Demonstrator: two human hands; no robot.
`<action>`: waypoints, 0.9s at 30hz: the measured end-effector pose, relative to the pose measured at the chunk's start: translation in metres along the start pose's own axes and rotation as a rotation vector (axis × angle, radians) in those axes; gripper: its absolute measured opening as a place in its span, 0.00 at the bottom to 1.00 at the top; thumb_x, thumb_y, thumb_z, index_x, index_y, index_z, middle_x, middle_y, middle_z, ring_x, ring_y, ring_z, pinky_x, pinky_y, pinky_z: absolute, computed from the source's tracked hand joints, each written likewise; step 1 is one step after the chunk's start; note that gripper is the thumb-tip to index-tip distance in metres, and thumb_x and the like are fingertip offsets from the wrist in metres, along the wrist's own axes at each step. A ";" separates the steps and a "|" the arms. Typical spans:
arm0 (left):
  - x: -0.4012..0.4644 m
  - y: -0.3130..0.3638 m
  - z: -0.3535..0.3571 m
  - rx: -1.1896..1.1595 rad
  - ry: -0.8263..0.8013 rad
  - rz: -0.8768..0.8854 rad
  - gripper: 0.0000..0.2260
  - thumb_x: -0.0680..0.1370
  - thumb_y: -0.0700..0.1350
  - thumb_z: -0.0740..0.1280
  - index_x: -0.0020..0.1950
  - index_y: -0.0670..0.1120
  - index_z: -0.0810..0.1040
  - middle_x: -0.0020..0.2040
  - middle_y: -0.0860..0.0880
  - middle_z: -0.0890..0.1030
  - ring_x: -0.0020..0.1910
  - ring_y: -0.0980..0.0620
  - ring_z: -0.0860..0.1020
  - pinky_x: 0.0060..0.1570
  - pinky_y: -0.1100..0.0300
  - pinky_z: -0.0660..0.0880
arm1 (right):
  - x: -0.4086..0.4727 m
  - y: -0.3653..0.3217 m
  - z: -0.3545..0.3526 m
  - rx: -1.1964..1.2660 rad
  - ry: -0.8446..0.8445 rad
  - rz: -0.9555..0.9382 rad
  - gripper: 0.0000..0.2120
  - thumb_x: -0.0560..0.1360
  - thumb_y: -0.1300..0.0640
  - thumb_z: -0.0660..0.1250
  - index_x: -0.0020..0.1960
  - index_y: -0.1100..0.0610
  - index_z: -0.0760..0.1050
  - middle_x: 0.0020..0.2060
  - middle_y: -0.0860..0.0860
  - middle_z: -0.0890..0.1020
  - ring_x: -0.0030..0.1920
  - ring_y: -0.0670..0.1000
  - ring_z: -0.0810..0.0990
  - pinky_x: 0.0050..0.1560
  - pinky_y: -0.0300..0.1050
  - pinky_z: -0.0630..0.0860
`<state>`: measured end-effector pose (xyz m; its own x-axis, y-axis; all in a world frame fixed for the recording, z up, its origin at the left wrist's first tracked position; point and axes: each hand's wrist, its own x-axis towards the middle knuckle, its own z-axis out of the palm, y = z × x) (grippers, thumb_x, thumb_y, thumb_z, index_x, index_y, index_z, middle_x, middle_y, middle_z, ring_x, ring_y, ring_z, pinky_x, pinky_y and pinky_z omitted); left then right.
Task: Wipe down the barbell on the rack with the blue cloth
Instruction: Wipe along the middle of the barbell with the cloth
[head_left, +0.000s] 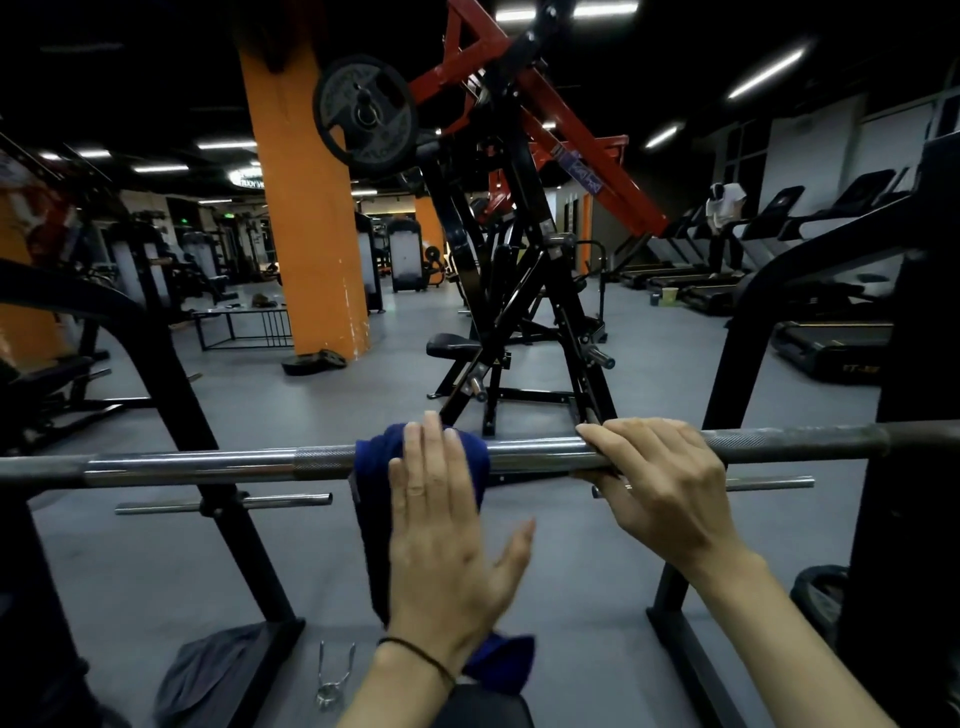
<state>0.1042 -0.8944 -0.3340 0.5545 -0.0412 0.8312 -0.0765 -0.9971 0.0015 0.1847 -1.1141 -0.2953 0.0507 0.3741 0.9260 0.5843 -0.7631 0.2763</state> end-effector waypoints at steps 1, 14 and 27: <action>0.004 0.014 0.002 -0.016 -0.003 0.024 0.42 0.80 0.64 0.57 0.80 0.34 0.52 0.82 0.36 0.51 0.81 0.38 0.49 0.79 0.42 0.48 | 0.000 0.000 0.001 0.000 0.003 -0.006 0.12 0.75 0.54 0.75 0.57 0.58 0.84 0.47 0.51 0.84 0.45 0.56 0.83 0.50 0.50 0.75; 0.001 -0.010 0.000 0.020 0.042 0.087 0.38 0.81 0.62 0.54 0.81 0.36 0.55 0.82 0.39 0.54 0.81 0.42 0.53 0.80 0.45 0.49 | 0.037 0.014 -0.020 0.131 -0.549 0.068 0.24 0.75 0.30 0.53 0.50 0.46 0.77 0.35 0.43 0.81 0.33 0.49 0.78 0.34 0.44 0.69; 0.000 -0.010 -0.005 -0.009 -0.024 0.097 0.38 0.81 0.63 0.55 0.82 0.39 0.52 0.83 0.42 0.51 0.82 0.44 0.51 0.79 0.47 0.49 | -0.014 0.004 -0.017 -0.073 -0.209 0.186 0.25 0.82 0.38 0.59 0.63 0.57 0.79 0.50 0.52 0.78 0.49 0.57 0.77 0.56 0.53 0.70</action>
<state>0.1005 -0.8841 -0.3312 0.5635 -0.1396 0.8142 -0.1386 -0.9876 -0.0734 0.1721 -1.1315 -0.3029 0.3217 0.3184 0.8917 0.4894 -0.8621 0.1313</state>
